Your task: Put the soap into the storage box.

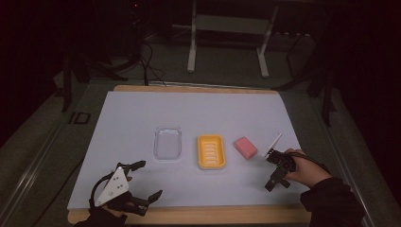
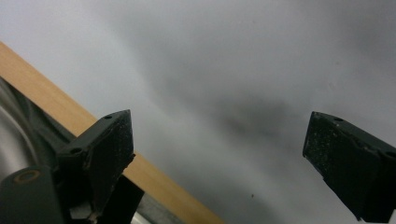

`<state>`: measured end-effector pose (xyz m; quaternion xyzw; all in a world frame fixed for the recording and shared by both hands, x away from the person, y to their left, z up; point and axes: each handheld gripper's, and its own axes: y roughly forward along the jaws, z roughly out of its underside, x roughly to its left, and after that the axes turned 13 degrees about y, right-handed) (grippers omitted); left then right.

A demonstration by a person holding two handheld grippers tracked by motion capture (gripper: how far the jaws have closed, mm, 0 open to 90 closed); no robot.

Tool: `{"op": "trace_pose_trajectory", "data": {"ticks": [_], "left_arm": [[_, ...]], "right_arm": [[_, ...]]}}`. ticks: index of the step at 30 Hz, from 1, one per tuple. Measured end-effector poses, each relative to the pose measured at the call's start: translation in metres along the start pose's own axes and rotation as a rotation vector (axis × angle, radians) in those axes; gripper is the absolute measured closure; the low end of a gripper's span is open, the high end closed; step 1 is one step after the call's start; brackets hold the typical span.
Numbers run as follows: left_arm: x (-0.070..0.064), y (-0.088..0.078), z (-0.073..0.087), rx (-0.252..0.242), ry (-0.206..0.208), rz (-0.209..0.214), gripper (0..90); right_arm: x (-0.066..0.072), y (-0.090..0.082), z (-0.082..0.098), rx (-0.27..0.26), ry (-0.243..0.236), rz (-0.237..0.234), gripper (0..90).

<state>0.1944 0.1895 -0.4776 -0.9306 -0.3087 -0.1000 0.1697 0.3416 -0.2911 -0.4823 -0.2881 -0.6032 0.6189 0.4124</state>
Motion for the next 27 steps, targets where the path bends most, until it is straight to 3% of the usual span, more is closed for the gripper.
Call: {"op": "trace_pose_trajectory", "data": {"ticks": [8, 12, 19, 27], "left_arm": [[0.0, 0.0, 0.0, 0.001, 0.002, 0.0, 0.6], [0.0, 0.0, 0.0, 0.002, 0.003, 0.0, 0.6], [0.0, 0.0, 0.0, 0.004, 0.004, 0.001, 0.6], [0.0, 0.0, 0.0, 0.005, 0.004, 0.004, 0.6]], "right_arm": [[-0.008, -0.004, -0.007, 0.053, 0.036, 0.011, 8.8], [-0.009, -0.005, -0.009, 0.049, 0.038, 0.016, 8.8], [-0.013, -0.017, -0.027, -0.014, 0.048, 0.016, 8.8], [-0.008, -0.019, -0.042, -0.025, 0.036, 0.022, 8.9]]}}
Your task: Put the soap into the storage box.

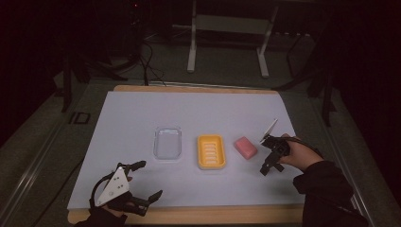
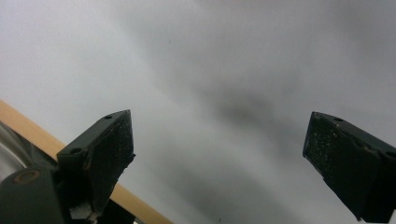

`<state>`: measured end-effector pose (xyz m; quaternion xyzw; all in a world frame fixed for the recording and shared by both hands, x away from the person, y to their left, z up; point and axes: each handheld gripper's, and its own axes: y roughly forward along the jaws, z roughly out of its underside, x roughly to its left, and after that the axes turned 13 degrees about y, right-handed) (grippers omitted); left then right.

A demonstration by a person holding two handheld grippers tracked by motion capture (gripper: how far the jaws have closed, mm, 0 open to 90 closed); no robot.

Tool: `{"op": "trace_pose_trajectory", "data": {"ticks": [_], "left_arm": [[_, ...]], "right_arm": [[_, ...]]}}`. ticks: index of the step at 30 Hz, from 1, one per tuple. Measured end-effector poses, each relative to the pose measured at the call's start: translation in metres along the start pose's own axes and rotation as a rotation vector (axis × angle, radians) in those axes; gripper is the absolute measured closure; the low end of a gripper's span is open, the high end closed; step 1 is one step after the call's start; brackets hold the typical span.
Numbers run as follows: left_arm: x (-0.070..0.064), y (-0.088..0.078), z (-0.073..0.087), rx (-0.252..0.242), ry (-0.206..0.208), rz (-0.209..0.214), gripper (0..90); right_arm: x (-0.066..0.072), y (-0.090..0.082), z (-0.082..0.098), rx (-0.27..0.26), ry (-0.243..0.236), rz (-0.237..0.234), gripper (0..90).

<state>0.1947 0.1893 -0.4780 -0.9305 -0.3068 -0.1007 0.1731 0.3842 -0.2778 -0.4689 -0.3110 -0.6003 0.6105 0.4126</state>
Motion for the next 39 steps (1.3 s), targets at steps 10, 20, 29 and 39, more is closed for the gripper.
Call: {"op": "trace_pose_trajectory", "data": {"ticks": [10, 20, 29, 39], "left_arm": [[0.0, 0.0, 0.0, 0.002, 0.0, 0.005, 0.6], [0.0, 0.001, 0.0, 0.002, 0.0, 0.008, 0.6], [0.0, 0.001, 0.0, 0.001, 0.001, 0.011, 0.6], [0.0, 0.001, 0.0, 0.001, -0.001, 0.013, 0.6]], "right_arm": [[0.01, -0.003, -0.021, -0.053, 0.002, -0.008, 8.9], [0.016, -0.002, -0.034, -0.119, -0.025, -0.005, 8.9], [0.022, 0.0, -0.046, -0.214, -0.052, -0.026, 8.9], [0.023, 0.005, -0.056, -0.337, -0.05, -0.038, 20.1]]}}
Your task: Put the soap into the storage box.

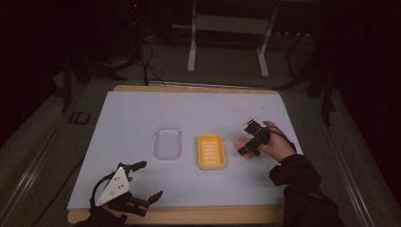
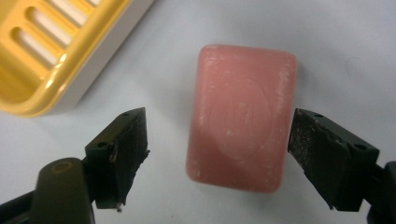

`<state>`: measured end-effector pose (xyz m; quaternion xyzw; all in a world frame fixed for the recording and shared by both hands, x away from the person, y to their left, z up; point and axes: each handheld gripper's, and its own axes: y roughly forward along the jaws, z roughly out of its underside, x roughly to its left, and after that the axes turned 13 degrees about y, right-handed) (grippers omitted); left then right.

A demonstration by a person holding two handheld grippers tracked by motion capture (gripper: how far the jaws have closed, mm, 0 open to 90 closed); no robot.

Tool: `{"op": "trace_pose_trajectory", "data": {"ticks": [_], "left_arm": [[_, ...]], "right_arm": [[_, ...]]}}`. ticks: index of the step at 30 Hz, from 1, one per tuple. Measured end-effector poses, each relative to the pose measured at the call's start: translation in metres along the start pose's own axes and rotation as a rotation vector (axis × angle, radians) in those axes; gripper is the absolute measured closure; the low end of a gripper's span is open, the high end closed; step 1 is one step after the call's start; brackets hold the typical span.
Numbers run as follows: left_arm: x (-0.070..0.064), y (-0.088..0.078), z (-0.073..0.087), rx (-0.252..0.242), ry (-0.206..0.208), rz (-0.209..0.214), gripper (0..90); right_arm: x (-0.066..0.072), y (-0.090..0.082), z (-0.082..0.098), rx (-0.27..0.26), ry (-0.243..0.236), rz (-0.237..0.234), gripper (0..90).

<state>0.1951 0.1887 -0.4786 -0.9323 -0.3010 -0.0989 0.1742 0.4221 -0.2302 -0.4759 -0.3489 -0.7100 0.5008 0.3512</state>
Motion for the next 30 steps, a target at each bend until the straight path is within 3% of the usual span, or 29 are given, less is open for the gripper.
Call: {"op": "trace_pose_trajectory", "data": {"ticks": [4, 11, 15, 19, 21, 24, 25, 27, 28, 30], "left_arm": [[0.0, 0.0, 0.0, 0.006, 0.001, -0.001, 0.6], [0.0, 0.001, 0.0, 0.01, 0.004, -0.003, 0.6], [0.0, 0.0, 0.0, 0.009, 0.003, -0.001, 0.6], [0.0, 0.0, 0.0, 0.009, 0.004, -0.002, 0.6], [-0.001, 0.0, 0.0, 0.01, 0.004, -0.002, 0.6], [-0.001, 0.0, 0.0, 0.011, 0.005, -0.004, 0.6], [0.0, 0.0, 0.0, 0.01, 0.003, -0.004, 0.6], [0.0, 0.0, 0.0, 0.011, 0.003, -0.005, 0.6], [0.0, 0.0, 0.0, 0.012, 0.004, -0.004, 0.6], [0.0, 0.0, 0.0, 0.013, 0.006, -0.003, 0.6]], "right_arm": [[-0.003, 0.007, -0.003, 0.007, 0.036, 0.019, 20.5], [-0.007, 0.024, -0.004, 0.048, 0.081, 0.034, 31.5], [-0.007, 0.025, -0.005, 0.034, 0.067, 0.048, 34.7], [0.001, 0.027, -0.003, 0.037, 0.016, 0.117, 37.5], [0.003, 0.027, -0.003, 0.039, 0.032, 0.13, 37.8], [0.002, 0.027, -0.003, 0.031, 0.091, 0.132, 37.9], [0.003, 0.026, -0.003, 0.029, 0.147, 0.148, 37.9], [0.004, 0.023, -0.001, 0.008, 0.213, 0.153, 37.9], [0.004, 0.023, -0.001, 0.008, 0.213, 0.153, 37.9], [0.008, 0.019, 0.0, -0.023, 0.264, 0.19, 37.9]]}}
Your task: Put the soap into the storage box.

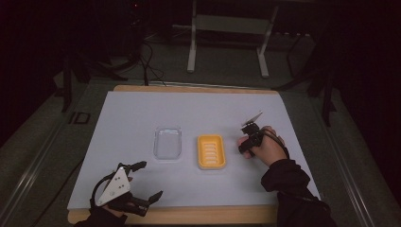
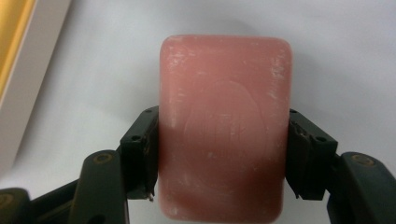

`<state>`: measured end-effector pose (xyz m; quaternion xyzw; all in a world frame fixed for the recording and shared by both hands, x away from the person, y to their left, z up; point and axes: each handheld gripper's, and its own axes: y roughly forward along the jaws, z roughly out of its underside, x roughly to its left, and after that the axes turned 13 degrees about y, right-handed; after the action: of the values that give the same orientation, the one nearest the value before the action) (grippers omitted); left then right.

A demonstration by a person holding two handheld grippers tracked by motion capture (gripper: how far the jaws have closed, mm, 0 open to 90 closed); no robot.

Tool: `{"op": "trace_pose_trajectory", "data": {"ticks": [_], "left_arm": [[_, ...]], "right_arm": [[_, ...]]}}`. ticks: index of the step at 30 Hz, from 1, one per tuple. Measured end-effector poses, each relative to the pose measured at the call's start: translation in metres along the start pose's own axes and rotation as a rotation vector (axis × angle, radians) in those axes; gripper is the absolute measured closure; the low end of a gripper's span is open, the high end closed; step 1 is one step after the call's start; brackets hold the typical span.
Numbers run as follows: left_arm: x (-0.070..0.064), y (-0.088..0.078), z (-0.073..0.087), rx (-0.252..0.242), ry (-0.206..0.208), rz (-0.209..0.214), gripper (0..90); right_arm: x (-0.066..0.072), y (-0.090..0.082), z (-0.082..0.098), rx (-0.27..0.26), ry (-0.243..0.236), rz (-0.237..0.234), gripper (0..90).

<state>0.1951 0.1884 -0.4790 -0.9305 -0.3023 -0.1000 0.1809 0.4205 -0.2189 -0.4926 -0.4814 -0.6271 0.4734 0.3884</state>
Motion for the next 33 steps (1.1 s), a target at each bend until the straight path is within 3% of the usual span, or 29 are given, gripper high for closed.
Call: {"op": "trace_pose_trajectory", "data": {"ticks": [1, 2, 3, 7, 11, 33], "left_arm": [[0.0, 0.0, 0.0, -0.002, -0.001, -0.001, 0.6], [0.0, 0.0, 0.0, -0.001, -0.001, 0.0, 0.6], [0.0, 0.0, 0.0, -0.002, 0.0, -0.001, 0.6], [0.0, 0.0, 0.0, 0.001, 0.001, -0.003, 0.6], [0.0, 0.0, 0.0, 0.002, 0.003, -0.002, 0.6], [0.0, 0.0, 0.0, 0.0, 0.005, -0.006, 0.6]], "right_arm": [[0.001, -0.006, 0.001, -0.014, 0.042, 0.032, 37.9], [0.001, -0.006, 0.001, -0.014, 0.042, 0.032, 37.9], [0.002, -0.011, 0.001, 0.003, 0.096, 0.015, 37.9], [0.005, -0.02, 0.002, 0.01, 0.137, 0.029, 37.9], [0.008, -0.033, 0.002, 0.004, 0.183, 0.009, 38.0], [0.062, -0.084, 0.0, -0.051, 0.167, -0.077, 37.9]]}}
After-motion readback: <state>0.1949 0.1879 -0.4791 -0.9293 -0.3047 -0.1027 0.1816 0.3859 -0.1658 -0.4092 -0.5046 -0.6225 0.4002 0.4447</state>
